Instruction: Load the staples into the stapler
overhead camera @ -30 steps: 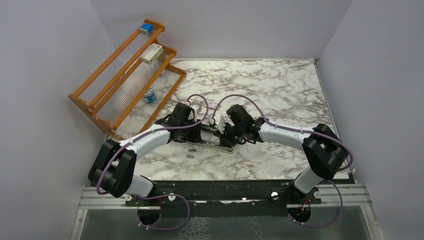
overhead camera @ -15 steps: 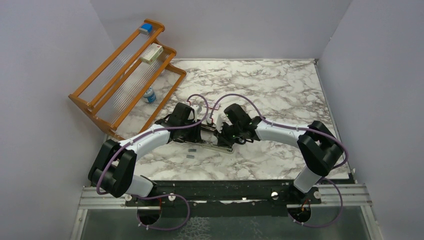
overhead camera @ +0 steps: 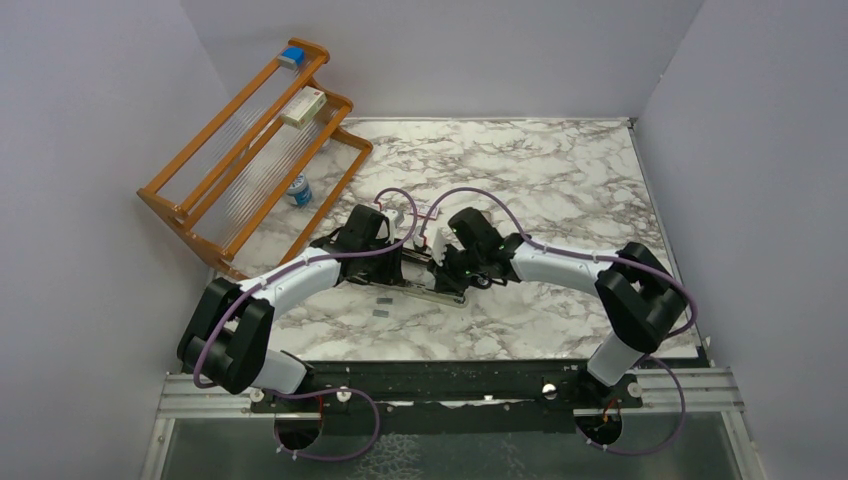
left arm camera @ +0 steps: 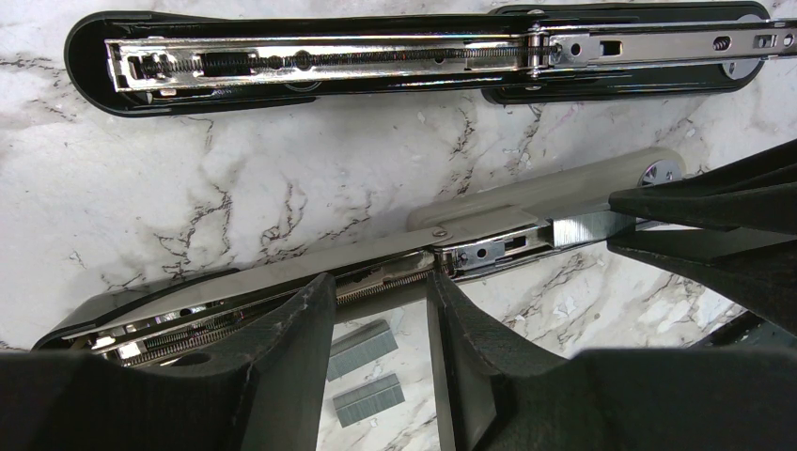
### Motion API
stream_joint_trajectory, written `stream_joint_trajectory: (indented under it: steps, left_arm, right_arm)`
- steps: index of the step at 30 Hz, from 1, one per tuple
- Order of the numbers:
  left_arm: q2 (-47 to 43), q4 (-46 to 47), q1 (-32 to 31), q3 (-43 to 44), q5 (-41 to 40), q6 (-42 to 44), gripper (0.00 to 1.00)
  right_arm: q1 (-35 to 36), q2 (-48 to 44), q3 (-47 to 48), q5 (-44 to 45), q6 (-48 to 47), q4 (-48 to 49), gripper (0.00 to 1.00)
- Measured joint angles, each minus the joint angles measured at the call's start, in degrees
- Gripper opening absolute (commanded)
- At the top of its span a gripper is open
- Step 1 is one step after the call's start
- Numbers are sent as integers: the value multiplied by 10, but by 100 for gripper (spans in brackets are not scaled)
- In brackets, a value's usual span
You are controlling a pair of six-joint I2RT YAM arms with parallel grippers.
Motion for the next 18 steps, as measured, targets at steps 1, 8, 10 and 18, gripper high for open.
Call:
stream_joint_trajectory:
  steps: [1,8,10,18]
  left_arm:
    - [0,0,0,0,0,0,44]
    - [0,0,0,0,0,0,44]
    - [0,0,0,0,0,0,44]
    - [0,0,0,0,0,0,44]
  right_arm:
    - [0,-2,-2,0,2,2,3]
    - [0,-40,-29,7,19,19,2]
    - [0,-54,-32,6,22,26,2]
    - [0,-57,-32,1,15,37,2]
